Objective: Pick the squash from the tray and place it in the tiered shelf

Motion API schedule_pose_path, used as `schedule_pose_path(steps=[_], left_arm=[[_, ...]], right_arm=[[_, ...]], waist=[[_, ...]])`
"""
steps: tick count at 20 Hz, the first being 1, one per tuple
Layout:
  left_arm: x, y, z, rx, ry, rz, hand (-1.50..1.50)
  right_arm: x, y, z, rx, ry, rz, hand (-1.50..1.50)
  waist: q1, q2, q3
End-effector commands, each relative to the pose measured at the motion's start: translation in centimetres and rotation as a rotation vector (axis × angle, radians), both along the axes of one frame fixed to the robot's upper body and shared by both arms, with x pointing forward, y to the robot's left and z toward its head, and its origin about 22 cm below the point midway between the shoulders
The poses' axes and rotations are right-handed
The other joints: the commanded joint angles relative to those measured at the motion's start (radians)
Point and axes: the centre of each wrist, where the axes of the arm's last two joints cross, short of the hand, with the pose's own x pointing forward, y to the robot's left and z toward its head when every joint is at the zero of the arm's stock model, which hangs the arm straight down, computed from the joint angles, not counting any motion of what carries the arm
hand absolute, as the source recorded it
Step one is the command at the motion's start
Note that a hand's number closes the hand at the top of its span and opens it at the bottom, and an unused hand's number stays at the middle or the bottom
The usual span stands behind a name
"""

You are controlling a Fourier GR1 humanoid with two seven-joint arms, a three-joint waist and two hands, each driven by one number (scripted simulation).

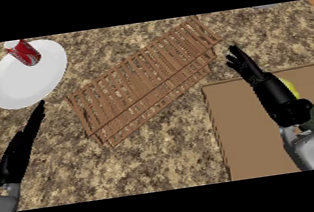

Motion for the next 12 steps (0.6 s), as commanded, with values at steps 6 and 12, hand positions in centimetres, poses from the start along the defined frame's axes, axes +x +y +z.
schedule_pose_path(steps=[6, 12], left_arm=[[2.0, -4.4, 4.6, -0.316, -0.249, 0.205, 0.0], [0.9, -4.4, 6.1, -0.38, -0.178, 0.197, 0.0]], right_arm=[[0.3, -10.5, 5.1, 0.081, -0.07, -0.207, 1.5], [-3.4, -16.8, 4.0, 0.301, -0.099, -0.395, -1.5]], waist=[[0.028, -0.027, -0.007], [0.018, -0.023, -0.007]])
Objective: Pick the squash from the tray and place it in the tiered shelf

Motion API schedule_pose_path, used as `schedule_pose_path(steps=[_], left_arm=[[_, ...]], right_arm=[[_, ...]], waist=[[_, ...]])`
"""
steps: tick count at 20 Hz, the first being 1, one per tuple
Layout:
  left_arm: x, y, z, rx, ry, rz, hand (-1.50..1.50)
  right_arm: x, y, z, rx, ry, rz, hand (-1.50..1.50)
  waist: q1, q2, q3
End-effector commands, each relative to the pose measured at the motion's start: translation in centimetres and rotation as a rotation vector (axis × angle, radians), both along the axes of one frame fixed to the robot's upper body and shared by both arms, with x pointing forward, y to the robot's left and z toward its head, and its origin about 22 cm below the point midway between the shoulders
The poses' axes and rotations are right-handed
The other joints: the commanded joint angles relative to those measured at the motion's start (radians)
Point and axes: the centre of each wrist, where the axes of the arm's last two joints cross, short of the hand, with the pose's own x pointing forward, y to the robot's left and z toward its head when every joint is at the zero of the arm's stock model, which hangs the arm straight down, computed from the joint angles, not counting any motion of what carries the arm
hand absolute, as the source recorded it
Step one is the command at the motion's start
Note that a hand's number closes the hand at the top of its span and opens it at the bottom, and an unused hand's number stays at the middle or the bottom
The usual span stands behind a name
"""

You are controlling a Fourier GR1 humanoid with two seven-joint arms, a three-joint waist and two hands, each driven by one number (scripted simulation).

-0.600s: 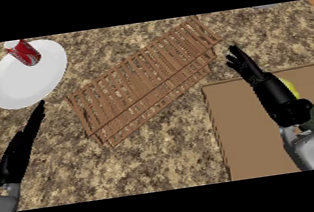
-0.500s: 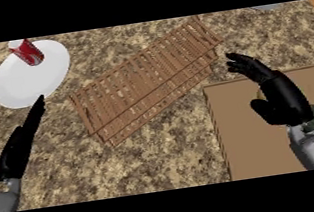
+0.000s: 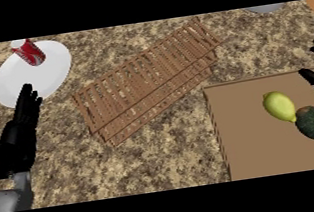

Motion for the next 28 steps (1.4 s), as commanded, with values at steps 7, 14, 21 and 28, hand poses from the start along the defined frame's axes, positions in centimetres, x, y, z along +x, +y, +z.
schedule_pose_path(steps=[7, 14, 21, 28], left_arm=[[-2.4, -1.2, 1.5, -0.049, 0.005, 0.008, 0.0], [-1.2, -1.1, 2.3, -0.038, -0.004, 0.021, 0.0], [-0.5, -3.3, 2.3, -0.058, -0.027, 0.006, 0.0], [-0.7, -3.4, 3.2, -0.032, -0.011, 0.02, 0.0]], right_arm=[[-5.8, -7.6, 7.4, -0.294, 0.107, 0.25, -1.5], [-5.9, -2.8, 14.4, -0.778, 0.284, 0.293, -1.5], [-6.7, 1.8, 14.6, -1.098, 0.497, 0.193, -1.5], [-6.3, 5.8, 13.2, -1.167, 0.596, 0.124, -1.5]], waist=[[0.005, -0.004, -0.003], [0.007, 0.001, -0.006], [0.016, 0.007, -0.005], [0.028, 0.008, -0.003]])
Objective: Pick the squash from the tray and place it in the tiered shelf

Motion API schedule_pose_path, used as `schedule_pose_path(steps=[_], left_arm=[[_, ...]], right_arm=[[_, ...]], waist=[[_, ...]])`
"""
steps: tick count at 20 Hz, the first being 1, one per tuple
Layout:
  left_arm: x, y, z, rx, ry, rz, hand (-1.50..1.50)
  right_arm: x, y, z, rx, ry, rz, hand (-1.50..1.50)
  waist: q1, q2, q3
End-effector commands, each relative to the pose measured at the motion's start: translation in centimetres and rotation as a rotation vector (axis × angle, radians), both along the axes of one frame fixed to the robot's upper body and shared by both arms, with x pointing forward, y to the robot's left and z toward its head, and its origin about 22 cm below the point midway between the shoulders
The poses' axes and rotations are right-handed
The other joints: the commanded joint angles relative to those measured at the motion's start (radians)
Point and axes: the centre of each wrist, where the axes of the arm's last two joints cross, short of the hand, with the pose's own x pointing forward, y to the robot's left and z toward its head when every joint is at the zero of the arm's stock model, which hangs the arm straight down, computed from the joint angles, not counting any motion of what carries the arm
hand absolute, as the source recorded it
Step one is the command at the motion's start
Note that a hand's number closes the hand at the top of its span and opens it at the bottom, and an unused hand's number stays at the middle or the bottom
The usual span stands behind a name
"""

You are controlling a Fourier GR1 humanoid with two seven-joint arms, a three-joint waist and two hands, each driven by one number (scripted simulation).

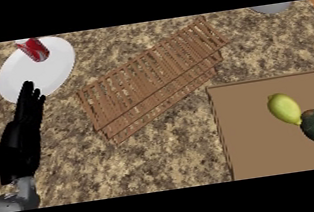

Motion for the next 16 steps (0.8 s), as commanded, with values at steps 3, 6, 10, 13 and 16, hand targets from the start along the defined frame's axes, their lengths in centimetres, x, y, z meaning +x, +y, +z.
schedule_pose_path(steps=[3, 6, 10, 13, 16], left_arm=[[0.7, 0.0, -1.6, -0.022, 0.002, -0.012, 0.0], [0.0, 1.1, 0.0, 0.012, -0.015, -0.008, 0.0], [0.0, -0.3, -0.3, 0.004, 0.016, -0.006, 0.0], [-0.1, -0.6, -0.1, 0.002, -0.014, 0.015, 0.0], [-0.4, 0.7, -0.7, -0.018, 0.012, -0.023, 0.0]], right_arm=[[1.3, 1.8, -2.2, -0.187, 0.054, -0.048, -1.5], [0.1, 2.6, -4.7, -0.294, 0.132, -0.092, -1.5], [1.7, 3.2, -5.8, -0.308, 0.136, -0.145, -1.5], [2.5, 2.1, -7.1, -0.265, 0.109, -0.134, -1.5], [2.7, 0.5, -8.3, -0.265, 0.118, -0.124, -1.5]], waist=[[0.004, 0.004, 0.0], [0.003, 0.001, 0.001], [-0.002, 0.0, 0.001], [-0.005, -0.001, 0.001], [-0.007, -0.001, 0.001]])
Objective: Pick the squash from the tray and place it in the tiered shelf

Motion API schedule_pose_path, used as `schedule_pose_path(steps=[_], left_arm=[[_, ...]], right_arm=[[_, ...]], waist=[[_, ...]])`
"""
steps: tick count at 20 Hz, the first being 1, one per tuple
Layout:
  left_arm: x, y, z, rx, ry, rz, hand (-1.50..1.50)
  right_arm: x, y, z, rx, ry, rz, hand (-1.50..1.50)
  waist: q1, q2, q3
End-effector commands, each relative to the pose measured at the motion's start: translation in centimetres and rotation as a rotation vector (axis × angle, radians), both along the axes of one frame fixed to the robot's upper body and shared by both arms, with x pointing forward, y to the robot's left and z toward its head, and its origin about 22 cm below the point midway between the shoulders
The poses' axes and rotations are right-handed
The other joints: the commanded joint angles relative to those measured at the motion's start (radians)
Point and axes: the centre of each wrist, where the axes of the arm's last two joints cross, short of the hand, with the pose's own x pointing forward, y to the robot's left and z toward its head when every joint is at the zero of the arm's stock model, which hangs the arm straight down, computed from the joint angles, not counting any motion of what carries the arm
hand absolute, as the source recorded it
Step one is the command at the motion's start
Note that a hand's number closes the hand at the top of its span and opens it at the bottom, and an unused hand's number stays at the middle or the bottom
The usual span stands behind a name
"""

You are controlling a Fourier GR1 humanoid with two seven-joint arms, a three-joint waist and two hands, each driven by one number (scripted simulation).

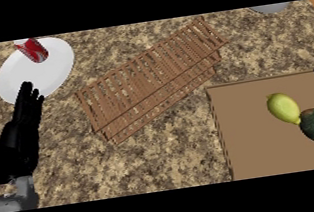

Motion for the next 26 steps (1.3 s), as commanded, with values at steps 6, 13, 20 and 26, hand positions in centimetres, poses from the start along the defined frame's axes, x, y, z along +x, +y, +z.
schedule_pose_path(steps=[6, 13, 20, 26], left_arm=[[-0.1, 2.7, -1.1, 0.008, 0.002, 0.023, 0.0], [-0.2, 1.4, -0.1, -0.001, 0.002, 0.002, 0.0], [0.2, 1.0, 1.0, -0.001, -0.003, -0.004, 0.0], [-1.4, 2.0, 0.3, 0.001, 0.013, 0.008, 0.0]], right_arm=[[1.8, -3.4, -1.9, 0.01, 0.02, 0.008, -1.5], [-0.7, -3.0, -4.8, 0.011, 0.013, 0.014, -1.5], [1.7, -2.2, -6.9, 0.046, -0.019, 0.032, -1.5], [2.6, -3.6, -8.5, 0.057, 0.022, 0.011, -1.5]], waist=[[-0.001, 0.0, 0.0], [-0.007, -0.001, 0.0], [-0.002, 0.0, 0.0], [0.0, 0.0, 0.0]])
